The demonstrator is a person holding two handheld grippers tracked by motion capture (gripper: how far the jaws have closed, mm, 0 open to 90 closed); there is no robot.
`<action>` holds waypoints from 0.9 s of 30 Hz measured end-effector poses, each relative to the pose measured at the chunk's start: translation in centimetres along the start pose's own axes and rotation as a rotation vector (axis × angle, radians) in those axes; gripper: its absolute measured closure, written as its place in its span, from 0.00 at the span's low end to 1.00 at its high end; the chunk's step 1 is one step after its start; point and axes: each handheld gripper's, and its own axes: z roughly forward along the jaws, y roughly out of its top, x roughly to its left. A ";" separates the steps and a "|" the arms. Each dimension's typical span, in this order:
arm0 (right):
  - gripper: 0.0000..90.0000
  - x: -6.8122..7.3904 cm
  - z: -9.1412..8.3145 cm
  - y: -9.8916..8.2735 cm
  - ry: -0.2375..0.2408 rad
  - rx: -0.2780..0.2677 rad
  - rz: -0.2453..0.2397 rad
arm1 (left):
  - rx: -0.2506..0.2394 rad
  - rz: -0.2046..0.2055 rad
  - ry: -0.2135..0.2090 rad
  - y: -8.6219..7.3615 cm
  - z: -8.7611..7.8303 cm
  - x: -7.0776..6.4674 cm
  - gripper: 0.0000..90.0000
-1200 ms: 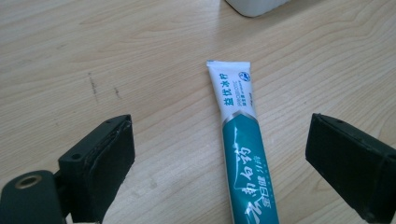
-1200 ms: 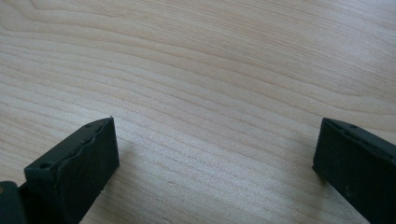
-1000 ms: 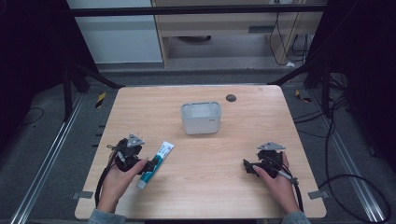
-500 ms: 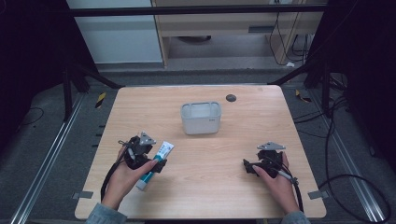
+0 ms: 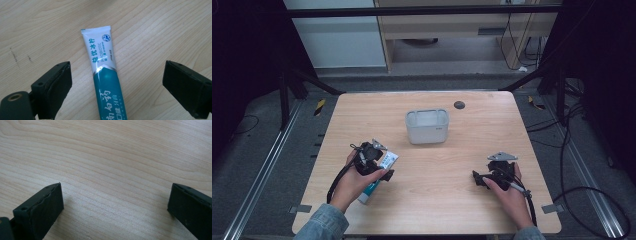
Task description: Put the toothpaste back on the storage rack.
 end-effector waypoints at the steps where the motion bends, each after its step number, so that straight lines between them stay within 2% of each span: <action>1: 0.00 0.0 0.0 0.0 0.000 0.000 0.000 | 0.014 0.002 0.003 0.0 0.1 0.1 0.08; 4: 0.00 0.0 0.0 0.0 0.000 0.000 0.001 | 0.037 -0.001 0.013 -0.2 0.5 0.4 0.07; 7: 0.00 0.0 0.0 0.0 0.000 0.000 0.001 | 0.047 -0.011 0.008 -0.2 0.6 0.6 0.11; 16: 0.00 0.0 0.0 0.0 0.000 0.000 0.001 | 0.077 -0.006 0.003 0.0 1.2 0.6 0.30; 19: 0.00 0.0 0.0 0.0 0.000 0.000 0.000 | 0.076 -0.024 -0.004 0.1 1.3 0.8 0.36; 24: 0.00 0.0 0.0 0.0 0.000 0.000 0.000 | 0.120 -0.021 -0.003 0.1 2.1 0.8 0.41; 27: 0.00 0.0 0.0 0.0 0.003 0.001 0.005 | 0.125 -0.025 -0.005 0.2 2.5 0.7 0.42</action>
